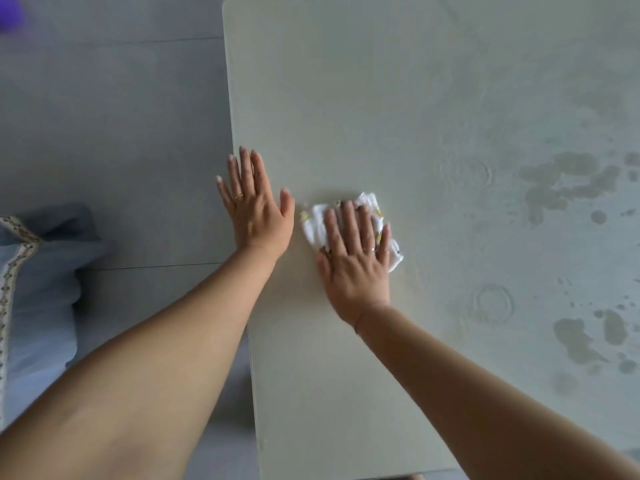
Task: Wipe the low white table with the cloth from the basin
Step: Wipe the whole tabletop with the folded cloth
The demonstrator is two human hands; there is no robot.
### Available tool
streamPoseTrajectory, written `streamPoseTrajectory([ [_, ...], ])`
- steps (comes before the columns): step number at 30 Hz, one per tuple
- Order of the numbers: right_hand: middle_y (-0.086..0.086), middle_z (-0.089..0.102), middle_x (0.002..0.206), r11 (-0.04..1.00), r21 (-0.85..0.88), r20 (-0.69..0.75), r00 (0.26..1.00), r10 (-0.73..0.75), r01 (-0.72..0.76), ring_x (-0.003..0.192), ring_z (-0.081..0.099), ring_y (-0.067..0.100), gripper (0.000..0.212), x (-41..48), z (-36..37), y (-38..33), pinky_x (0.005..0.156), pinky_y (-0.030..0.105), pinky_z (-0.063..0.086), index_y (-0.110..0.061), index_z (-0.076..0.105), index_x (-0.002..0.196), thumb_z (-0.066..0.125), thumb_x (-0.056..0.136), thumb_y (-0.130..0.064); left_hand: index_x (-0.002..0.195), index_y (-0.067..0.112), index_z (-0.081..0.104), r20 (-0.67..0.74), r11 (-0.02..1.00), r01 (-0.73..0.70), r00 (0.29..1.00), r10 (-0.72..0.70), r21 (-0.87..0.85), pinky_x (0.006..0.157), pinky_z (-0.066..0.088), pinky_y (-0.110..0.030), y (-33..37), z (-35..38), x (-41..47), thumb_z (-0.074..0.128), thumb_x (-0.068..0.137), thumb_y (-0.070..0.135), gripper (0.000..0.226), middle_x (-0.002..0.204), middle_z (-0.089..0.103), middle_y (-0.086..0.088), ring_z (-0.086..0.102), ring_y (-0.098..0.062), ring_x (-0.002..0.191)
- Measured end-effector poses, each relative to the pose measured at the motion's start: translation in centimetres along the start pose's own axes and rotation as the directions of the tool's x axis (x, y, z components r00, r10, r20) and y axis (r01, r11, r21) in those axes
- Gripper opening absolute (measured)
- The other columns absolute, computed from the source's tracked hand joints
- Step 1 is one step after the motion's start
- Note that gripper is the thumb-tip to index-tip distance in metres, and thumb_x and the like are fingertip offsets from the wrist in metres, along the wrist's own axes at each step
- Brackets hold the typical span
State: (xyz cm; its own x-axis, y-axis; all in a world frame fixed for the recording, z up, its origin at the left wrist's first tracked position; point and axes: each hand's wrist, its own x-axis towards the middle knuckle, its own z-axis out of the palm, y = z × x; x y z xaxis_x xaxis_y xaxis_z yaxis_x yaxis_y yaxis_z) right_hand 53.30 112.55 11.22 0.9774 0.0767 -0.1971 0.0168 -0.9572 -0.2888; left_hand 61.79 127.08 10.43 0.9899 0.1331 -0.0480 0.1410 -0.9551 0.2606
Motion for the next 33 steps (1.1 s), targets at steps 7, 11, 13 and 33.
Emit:
streamPoseTrajectory([
  [7, 0.007, 0.024, 0.156, 0.999, 0.016, -0.033, 0.999, -0.034, 0.034, 0.146, 0.009, 0.026, 0.051, -0.6, -1.2, 0.1, 0.116, 0.046, -0.011, -0.019, 0.039, 0.141, 0.033, 0.096, -0.042, 0.144, 0.001, 0.03, 0.039, 0.993, -0.111, 0.993, 0.109, 0.038, 0.115, 0.019, -0.045, 2.0, 0.9, -12.4, 0.026, 0.098, 0.033, 0.056, 0.152, 0.03, -0.016, 0.027, -0.03, 0.141],
  [11, 0.006, 0.019, 0.157, 0.989, -0.012, -0.002, 0.989, -0.15, 0.15, 0.146, 0.008, 0.027, 0.059, -0.1, -0.5, 0.9, 0.117, 0.045, -0.007, -0.019, 0.029, 0.147, 0.033, 0.095, -0.047, 0.143, 0.002, 0.034, 0.059, 0.993, -0.099, 0.994, 0.095, 0.072, 0.114, 0.021, -0.043, 1.6, 1.7, -13.2, 0.021, 0.099, 0.035, 0.056, 0.15, 0.034, -0.015, 0.028, -0.029, 0.141],
  [13, 0.005, 0.022, 0.156, 0.975, -0.067, -0.009, 0.977, -0.211, 0.21, 0.146, 0.011, 0.026, 0.06, 0.1, -0.9, 2.9, 0.118, 0.047, 0.001, -0.02, 0.03, 0.147, 0.028, 0.095, -0.049, 0.144, 0.002, 0.031, 0.086, 0.992, -0.115, 0.99, 0.111, 0.051, 0.116, 0.016, -0.042, 1.5, 1.6, -13.2, 0.027, 0.095, 0.032, 0.058, 0.153, 0.029, -0.015, 0.022, -0.028, 0.143],
  [33, 0.002, 0.009, 0.159, 0.976, -0.066, -0.097, 0.975, 0.2, -0.206, 0.146, -0.001, 0.02, 0.059, -4.2, -0.4, 7.2, 0.116, 0.045, -0.009, -0.028, 0.012, 0.15, 0.017, 0.095, -0.05, 0.142, 0.001, 0.037, 0.008, 0.993, -0.102, 0.995, 0.102, -0.056, 0.114, 0.024, -0.047, 2.0, 1.0, -13.3, 0.033, 0.088, 0.02, 0.057, 0.151, 0.032, -0.015, 0.027, -0.031, 0.141],
])
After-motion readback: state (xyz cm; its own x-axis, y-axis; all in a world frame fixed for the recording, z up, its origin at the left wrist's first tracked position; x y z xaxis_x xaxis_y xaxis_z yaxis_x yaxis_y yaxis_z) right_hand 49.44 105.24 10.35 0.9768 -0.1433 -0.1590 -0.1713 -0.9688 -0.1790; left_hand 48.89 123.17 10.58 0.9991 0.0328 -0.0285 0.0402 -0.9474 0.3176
